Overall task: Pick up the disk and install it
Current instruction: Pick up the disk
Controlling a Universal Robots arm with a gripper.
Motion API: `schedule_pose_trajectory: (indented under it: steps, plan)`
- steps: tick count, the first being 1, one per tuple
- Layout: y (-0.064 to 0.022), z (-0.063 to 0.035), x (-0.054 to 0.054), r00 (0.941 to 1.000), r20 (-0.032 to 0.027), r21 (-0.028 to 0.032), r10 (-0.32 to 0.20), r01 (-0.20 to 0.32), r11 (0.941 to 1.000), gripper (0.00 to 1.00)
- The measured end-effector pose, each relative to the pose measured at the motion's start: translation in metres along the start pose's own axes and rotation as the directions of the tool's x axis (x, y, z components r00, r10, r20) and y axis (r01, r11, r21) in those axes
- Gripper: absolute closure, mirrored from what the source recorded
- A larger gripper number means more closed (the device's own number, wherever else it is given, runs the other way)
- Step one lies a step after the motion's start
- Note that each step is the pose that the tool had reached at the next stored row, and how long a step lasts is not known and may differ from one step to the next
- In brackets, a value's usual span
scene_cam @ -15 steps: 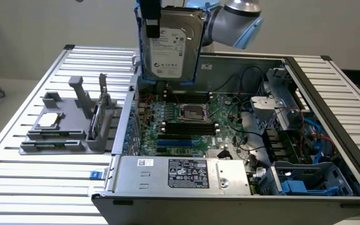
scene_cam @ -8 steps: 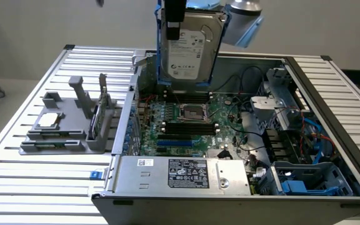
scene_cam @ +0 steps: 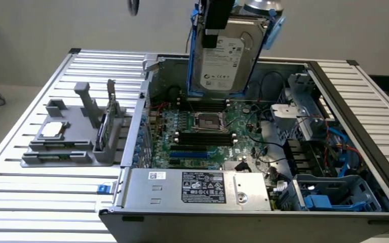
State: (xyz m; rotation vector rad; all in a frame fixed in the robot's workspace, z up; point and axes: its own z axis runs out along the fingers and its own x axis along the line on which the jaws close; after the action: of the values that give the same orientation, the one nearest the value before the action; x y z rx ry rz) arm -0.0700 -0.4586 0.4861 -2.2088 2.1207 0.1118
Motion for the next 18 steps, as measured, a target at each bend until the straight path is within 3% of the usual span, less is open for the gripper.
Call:
schedule_pose_trajectory:
  steps: [18]
  plan:
    - [-0.0552, -0.0043, 0.043, 1.0, 0.0082, 0.0006, 0.0, 0.0, 1.0, 0.67]
